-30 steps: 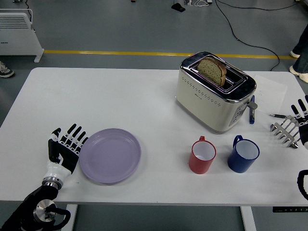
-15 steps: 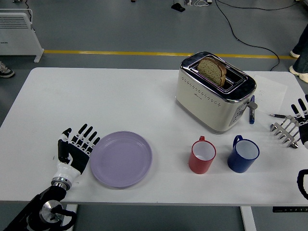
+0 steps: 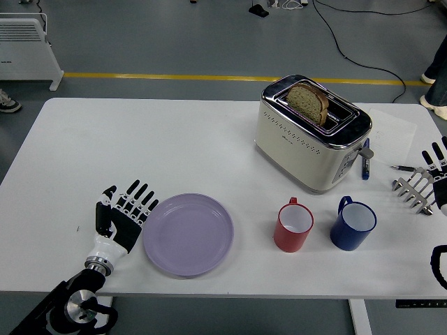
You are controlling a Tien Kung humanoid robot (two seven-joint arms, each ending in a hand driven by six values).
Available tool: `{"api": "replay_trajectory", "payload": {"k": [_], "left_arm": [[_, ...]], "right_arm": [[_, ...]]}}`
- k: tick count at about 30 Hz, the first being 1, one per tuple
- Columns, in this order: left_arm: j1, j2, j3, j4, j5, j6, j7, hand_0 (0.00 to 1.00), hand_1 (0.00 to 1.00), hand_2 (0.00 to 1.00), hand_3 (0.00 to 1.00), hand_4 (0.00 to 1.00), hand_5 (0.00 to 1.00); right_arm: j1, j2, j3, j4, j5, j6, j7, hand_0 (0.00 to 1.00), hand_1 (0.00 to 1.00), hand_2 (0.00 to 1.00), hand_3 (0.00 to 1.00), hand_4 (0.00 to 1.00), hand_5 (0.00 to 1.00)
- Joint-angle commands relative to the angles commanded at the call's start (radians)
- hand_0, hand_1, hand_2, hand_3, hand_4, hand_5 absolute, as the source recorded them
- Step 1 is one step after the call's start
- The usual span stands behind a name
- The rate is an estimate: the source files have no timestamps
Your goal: Push plate across desktop,pick up the break from the machine,place the break in the plate
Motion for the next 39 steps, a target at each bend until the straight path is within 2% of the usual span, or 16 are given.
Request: {"api": "replay_trajectory", "payload": {"k": [22,27,31,35,39], "left_arm": [[-0.050,0.000,0.089,0.058,-0.053,-0.041,-0.007,0.811,0.819,0.812,0.752,0.567,0.998],[-0.052,0.000,0.075,0.048,-0.046,-0.033,-0.019,0.811,0.817,0.810,0.752,0.567,0.998],[-0.044,0.000,0.026,0.025,-0.025,-0.018,-0.029,0.810,0.816,0.805,0.751,0.570,0.998],[-0.027,0.000,-0.045,-0.017,0.001,0.002,-0.036,0.810,0.816,0.805,0.751,0.570,0.998],[-0.004,0.000,-0.125,-0.068,0.027,0.020,-0.038,0.806,0.808,0.802,0.750,0.568,0.998]], "right_arm": [[-0.012,-0.002,-0.017,0.008,-0.018,-0.011,0.001,0.754,0.736,0.728,0.745,0.518,0.564],[-0.012,-0.006,-0.037,0.046,-0.113,-0.049,0.007,0.756,0.736,0.727,0.745,0.519,0.565],[-0.004,-0.017,-0.063,0.094,-0.201,-0.089,0.017,0.756,0.736,0.727,0.745,0.519,0.564],[0.018,-0.041,-0.108,0.148,-0.327,-0.157,0.028,0.756,0.736,0.727,0.745,0.519,0.564],[0.067,-0.089,-0.172,0.181,-0.477,-0.235,0.006,0.757,0.745,0.730,0.747,0.523,0.544]]}}
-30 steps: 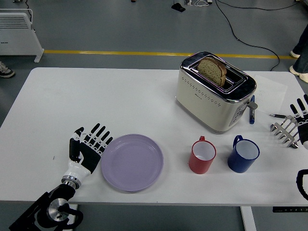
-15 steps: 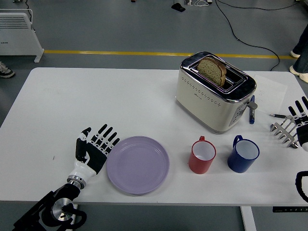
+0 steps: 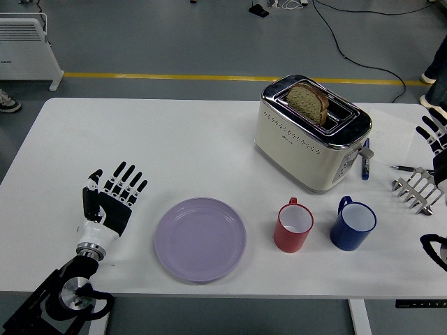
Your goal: Push plate across desktop,pick up the break from the machine,place the break in the plate
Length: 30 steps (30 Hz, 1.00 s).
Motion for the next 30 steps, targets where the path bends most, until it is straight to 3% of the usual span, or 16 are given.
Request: {"api": "replay_trajectory", "payload": {"k": [2,3,6,8,9,12,14,15,21,30], "left_arm": [[0.014,0.000,-0.043,-0.033,0.014,0.011,0.004,0.806,0.808,0.802,0.750,0.568,0.998],[0.020,0.000,-0.062,-0.049,0.021,0.015,0.007,0.807,0.805,0.796,0.749,0.566,0.998],[0.032,0.000,-0.110,-0.079,0.033,0.024,0.010,0.807,0.805,0.796,0.749,0.566,0.998],[0.039,0.000,-0.149,-0.098,0.045,0.031,0.013,0.807,0.805,0.796,0.749,0.566,0.998],[0.045,0.000,-0.172,-0.112,0.052,0.034,0.016,0.805,0.802,0.794,0.747,0.567,0.998],[0.061,0.000,-0.218,-0.138,0.066,0.044,0.023,0.805,0.802,0.794,0.747,0.567,0.998],[0.073,0.000,-0.245,-0.151,0.072,0.048,0.028,0.805,0.802,0.794,0.747,0.567,0.998],[0.078,0.000,-0.261,-0.155,0.076,0.050,0.031,0.807,0.800,0.793,0.746,0.563,0.998],[0.103,0.000,-0.336,-0.160,0.084,0.053,0.037,0.808,0.799,0.790,0.745,0.562,0.998],[0.123,0.000,-0.370,-0.159,0.088,0.056,0.044,0.807,0.798,0.788,0.745,0.561,0.998]], "right_arm": [[0.048,-0.037,-0.047,-0.001,-0.084,-0.039,-0.030,0.757,0.745,0.730,0.747,0.523,0.544],[0.075,-0.054,-0.073,-0.006,-0.124,-0.052,-0.050,0.802,0.795,0.808,0.824,0.622,0.409],[0.149,-0.093,-0.141,-0.025,-0.252,-0.068,-0.105,0.802,0.795,0.808,0.824,0.622,0.409],[0.205,-0.113,-0.193,-0.043,-0.337,-0.066,-0.156,0.802,0.795,0.808,0.824,0.622,0.409],[0.241,-0.121,-0.225,-0.060,-0.376,-0.059,-0.190,0.853,0.831,0.870,0.869,0.678,0.331],[0.331,-0.128,-0.305,-0.102,-0.506,-0.034,-0.267,0.853,0.831,0.870,0.869,0.678,0.331],[0.395,-0.122,-0.362,-0.142,-0.590,-0.011,-0.309,0.853,0.831,0.870,0.869,0.678,0.331],[0.428,-0.117,-0.391,-0.165,-0.629,0.003,-0.328,0.886,0.870,0.921,0.913,0.710,0.263],[0.586,-0.064,-0.529,-0.295,-0.871,0.078,-0.389,0.899,0.881,0.923,0.923,0.725,0.239],[0.709,0.041,-0.618,-0.455,-0.938,0.134,-0.425,0.902,0.876,0.927,0.919,0.737,0.228]]}}
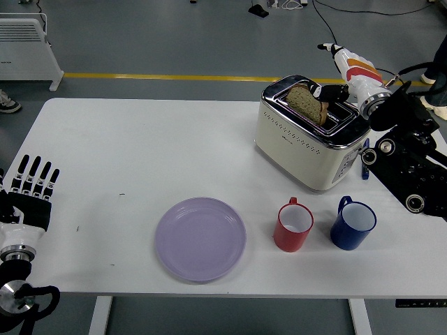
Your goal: Push plate across desktop,pick up the break from the machine,place the break in the plate
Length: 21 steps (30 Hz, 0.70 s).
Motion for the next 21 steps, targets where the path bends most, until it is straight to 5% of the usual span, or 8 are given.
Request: {"api": "replay_trajectory", "payload": {"k": [14,20,21], "left_arm": [[0.005,0.000,0.006,0.007,0.005,0.003,0.000,0.809,0.794,0.785,0.743,0.558,0.998],[0.006,0.000,0.014,0.011,0.008,0.004,-0.001,0.808,0.793,0.784,0.742,0.557,0.998],[0.006,0.000,0.016,0.011,0.008,0.005,-0.002,0.808,0.791,0.784,0.743,0.558,0.998]], "right_arm": [[0.158,0.132,-0.135,-0.240,-0.079,0.168,-0.102,0.868,0.845,0.891,0.908,0.744,0.235],[0.198,0.170,-0.174,-0.314,-0.084,0.205,-0.117,0.813,0.817,0.843,0.876,0.741,0.241],[0.206,0.179,-0.182,-0.330,-0.078,0.210,-0.118,0.720,0.747,0.756,0.834,0.734,0.244]]}}
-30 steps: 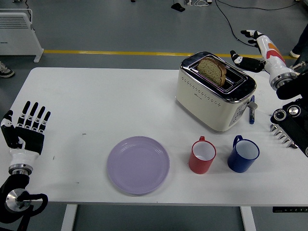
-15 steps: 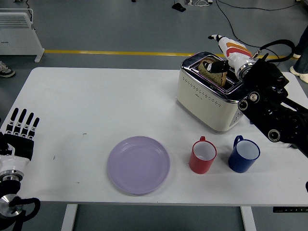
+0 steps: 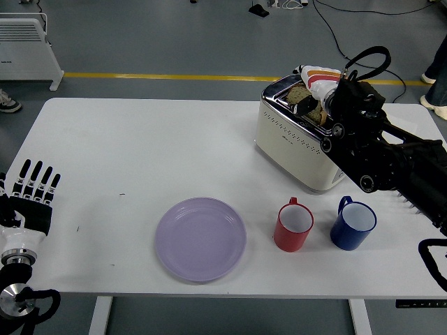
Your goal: Push plate across desktop,pick up the break from the machine,place the break in the plate
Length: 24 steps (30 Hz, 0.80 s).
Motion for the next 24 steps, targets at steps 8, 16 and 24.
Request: {"api": "replay_trajectory", "payload": {"k": [8,16,24], "left_arm": [[-0.001,0.000,0.008,0.005,0.000,0.002,-0.002,0.808,0.790,0.781,0.743,0.558,0.998],[-0.003,0.000,0.012,0.007,0.001,0.002,-0.004,0.808,0.789,0.781,0.743,0.558,0.998],[-0.006,0.000,0.007,0.008,-0.001,0.003,-0.004,0.807,0.786,0.776,0.742,0.559,0.998]], "right_arm": [[0.024,0.020,-0.040,-0.058,0.023,-0.011,0.007,0.549,0.623,0.629,0.752,0.721,0.243],[0.036,0.020,-0.092,-0.079,0.028,-0.041,0.011,0.511,0.595,0.601,0.736,0.716,0.240],[0.050,0.020,-0.115,-0.076,-0.014,-0.051,0.008,0.382,0.489,0.505,0.628,0.664,0.201]]}}
